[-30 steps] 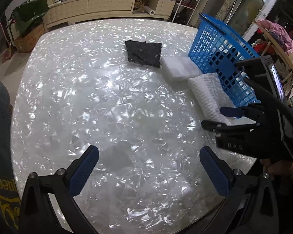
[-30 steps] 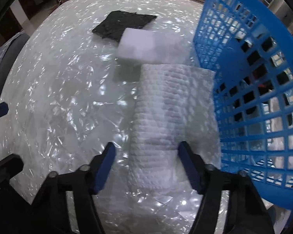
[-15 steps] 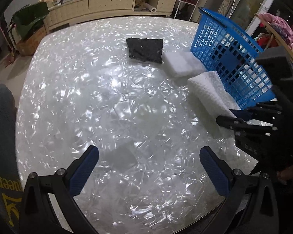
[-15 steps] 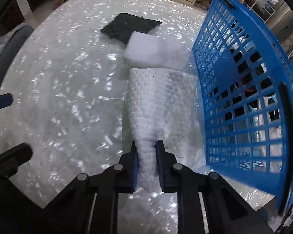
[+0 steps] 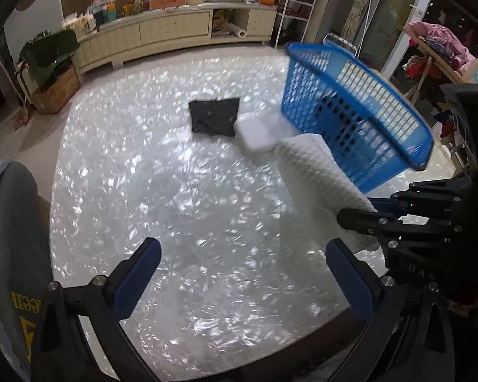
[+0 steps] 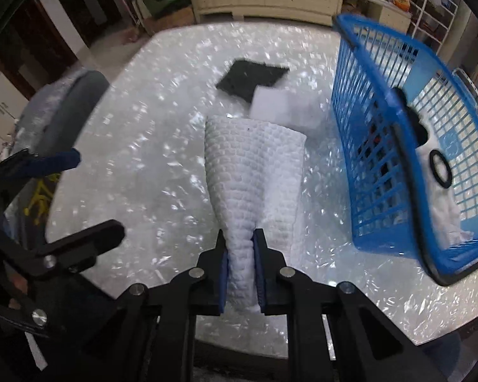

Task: Organize soft objects
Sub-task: 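Carry the waffle towel into the basket and release it with right while left reaches for the white foam block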

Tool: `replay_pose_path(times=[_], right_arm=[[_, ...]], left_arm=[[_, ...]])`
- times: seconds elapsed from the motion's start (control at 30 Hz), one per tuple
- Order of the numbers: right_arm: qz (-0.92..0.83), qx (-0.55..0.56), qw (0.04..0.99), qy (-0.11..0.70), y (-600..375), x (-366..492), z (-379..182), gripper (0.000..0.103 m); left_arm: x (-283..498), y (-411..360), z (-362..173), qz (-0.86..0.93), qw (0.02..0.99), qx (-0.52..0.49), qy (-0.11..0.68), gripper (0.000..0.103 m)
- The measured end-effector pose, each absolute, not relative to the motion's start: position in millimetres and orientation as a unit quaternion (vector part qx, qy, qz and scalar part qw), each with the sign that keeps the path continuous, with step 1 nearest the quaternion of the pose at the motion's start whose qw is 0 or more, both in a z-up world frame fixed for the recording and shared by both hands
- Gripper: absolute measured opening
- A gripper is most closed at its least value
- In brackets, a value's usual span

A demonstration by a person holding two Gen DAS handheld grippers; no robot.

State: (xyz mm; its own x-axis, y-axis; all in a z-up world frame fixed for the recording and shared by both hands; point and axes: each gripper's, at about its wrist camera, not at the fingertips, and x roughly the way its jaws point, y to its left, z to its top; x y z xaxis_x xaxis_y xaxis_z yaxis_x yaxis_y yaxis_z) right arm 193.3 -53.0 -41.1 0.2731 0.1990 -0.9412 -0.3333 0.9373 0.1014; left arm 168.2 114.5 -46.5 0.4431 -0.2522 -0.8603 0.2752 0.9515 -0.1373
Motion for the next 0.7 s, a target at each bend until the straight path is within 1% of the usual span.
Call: replay_pose_path(times=[0.33,0.7], right_arm=[[0.2,-0.027,0.828,0.523,-70,182,18,0.013],[0.175,-0.005,0.866,0.468,-124,186,68,0.013]], left_arm=[[161,97,9,-0.152,0.867,0.025,0.473,0.103],[185,58,47,-0.175,0.875,0.045,0.449,0.103]])
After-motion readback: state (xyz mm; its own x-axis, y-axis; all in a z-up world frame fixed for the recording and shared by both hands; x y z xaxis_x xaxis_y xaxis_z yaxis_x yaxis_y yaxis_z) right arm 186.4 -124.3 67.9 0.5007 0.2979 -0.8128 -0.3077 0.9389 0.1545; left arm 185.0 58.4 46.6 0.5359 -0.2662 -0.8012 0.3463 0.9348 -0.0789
